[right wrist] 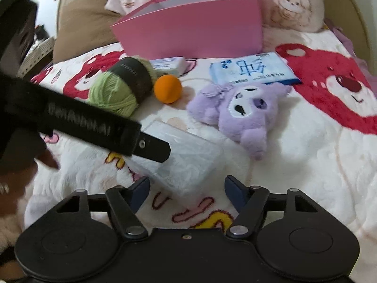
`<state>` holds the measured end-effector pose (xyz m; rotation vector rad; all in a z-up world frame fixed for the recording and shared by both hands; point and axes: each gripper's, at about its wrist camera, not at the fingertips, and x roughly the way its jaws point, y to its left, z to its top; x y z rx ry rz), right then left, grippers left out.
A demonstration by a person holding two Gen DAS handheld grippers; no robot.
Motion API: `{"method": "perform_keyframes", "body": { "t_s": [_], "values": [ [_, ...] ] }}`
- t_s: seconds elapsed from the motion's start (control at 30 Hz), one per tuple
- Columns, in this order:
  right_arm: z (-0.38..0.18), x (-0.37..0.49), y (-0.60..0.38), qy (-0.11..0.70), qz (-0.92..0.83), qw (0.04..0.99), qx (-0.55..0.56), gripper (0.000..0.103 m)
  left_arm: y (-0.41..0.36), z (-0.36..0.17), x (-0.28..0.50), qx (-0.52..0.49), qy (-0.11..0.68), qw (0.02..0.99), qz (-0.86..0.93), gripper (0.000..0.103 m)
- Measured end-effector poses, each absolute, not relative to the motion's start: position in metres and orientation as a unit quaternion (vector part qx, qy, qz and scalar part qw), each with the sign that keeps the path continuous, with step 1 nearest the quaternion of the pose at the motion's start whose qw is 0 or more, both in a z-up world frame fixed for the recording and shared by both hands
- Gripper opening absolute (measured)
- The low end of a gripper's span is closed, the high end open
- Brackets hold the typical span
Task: Organize objects
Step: 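Move the left tool to the clear swab box and close on it, then lift the swab box with the left tool and carry it into the pink box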
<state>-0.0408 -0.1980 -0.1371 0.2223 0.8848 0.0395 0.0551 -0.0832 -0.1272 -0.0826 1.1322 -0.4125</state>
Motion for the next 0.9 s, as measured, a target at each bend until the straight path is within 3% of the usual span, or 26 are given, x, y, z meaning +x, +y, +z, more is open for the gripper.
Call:
{"method": "perform_keyframes", "body": {
  "t_s": [0.03, 0.1, 0.2, 0.33, 0.4, 0.5, 0.9],
  "values": [
    [-0.136, -0.041, -0.196, 0.428, 0.017, 0.898, 0.101, 0.069, -0.084, -0.127, 0.054, -0.042, 0.529, 0.824, -0.198, 0.084],
    [-0.135, -0.043, -0.192, 0.428, 0.017, 0.899, 0.090, 0.064, -0.086, -0.127, 0.053, -0.057, 0.527, 0.822, -0.209, 0.069],
    [-0.134, -0.042, -0.190, 0.426, 0.017, 0.901, 0.079, 0.065, -0.087, -0.125, 0.053, -0.076, 0.520, 0.821, -0.223, 0.053],
    [-0.135, -0.037, -0.194, 0.430, 0.014, 0.897, 0.102, 0.072, -0.088, -0.125, 0.052, -0.084, 0.516, 0.823, -0.224, 0.054],
    [-0.134, -0.036, -0.197, 0.428, 0.017, 0.894, 0.130, 0.083, -0.083, -0.129, 0.054, -0.113, 0.526, 0.812, -0.224, 0.054],
    [-0.136, -0.032, -0.196, 0.430, 0.018, 0.891, 0.144, 0.091, -0.079, -0.133, 0.054, -0.125, 0.525, 0.813, -0.221, 0.054],
    [-0.124, -0.024, -0.176, 0.423, 0.004, 0.903, 0.071, 0.090, -0.079, -0.118, 0.040, -0.099, 0.497, 0.832, -0.226, 0.054]
  ]
}}
